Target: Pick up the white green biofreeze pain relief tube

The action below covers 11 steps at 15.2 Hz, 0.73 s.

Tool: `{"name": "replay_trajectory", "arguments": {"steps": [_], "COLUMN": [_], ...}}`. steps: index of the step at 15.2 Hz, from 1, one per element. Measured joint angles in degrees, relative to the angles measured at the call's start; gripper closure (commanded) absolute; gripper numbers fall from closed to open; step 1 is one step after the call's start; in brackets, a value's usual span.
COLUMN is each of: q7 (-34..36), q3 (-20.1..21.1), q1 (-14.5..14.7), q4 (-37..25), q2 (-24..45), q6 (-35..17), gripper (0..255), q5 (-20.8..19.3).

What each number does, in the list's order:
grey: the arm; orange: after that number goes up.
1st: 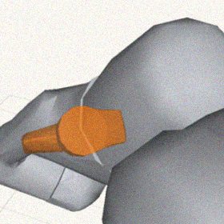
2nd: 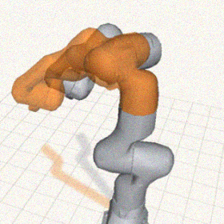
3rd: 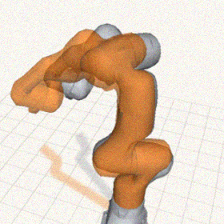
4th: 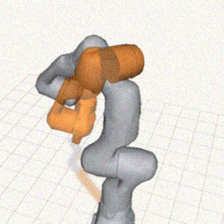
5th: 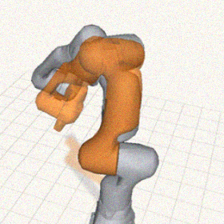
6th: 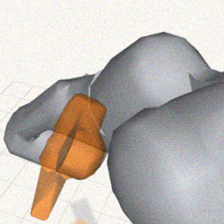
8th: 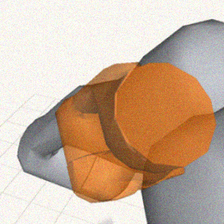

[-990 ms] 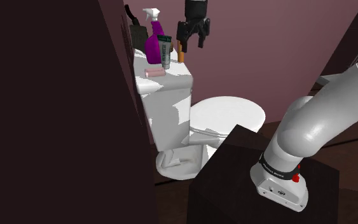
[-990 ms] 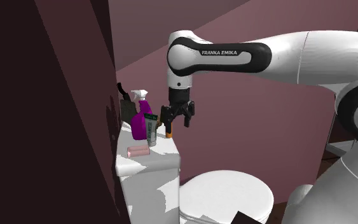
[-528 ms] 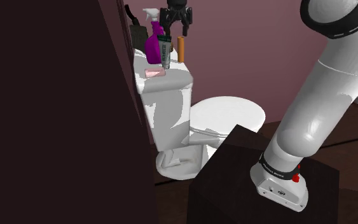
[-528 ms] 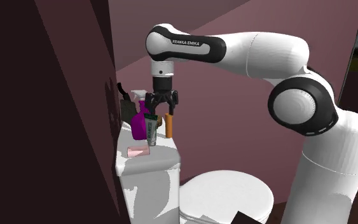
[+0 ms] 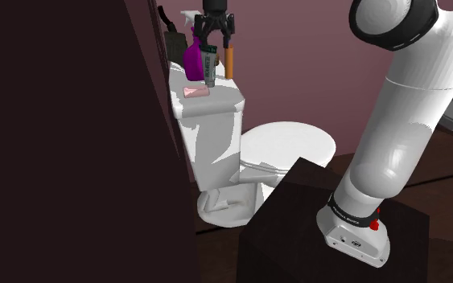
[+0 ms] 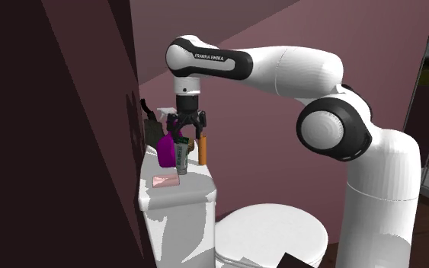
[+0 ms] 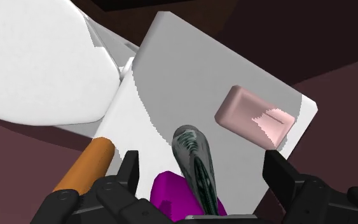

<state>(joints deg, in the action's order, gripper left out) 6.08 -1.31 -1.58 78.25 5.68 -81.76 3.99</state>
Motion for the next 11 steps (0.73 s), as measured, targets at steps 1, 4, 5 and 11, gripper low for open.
{"name": "replay_trajectory", "arguments": {"steps": [1, 4, 5, 11], "q7": [-0.04, -0.09, -0.09, -0.10], "q3": [0.01, 0.02, 0.02, 0.02], "q1": [0.02, 0.04, 0.04, 0.04], "q4": [1.42, 2.91, 3.05, 3.19], "q2": [-0.37, -0.80, -0.85, -0.95], "q6": [-1.05, -2.12, -2.22, -2.34], "gripper": [0, 255, 255, 255], "q5": [-0.01, -0.03, -0.03, -0.03]}}
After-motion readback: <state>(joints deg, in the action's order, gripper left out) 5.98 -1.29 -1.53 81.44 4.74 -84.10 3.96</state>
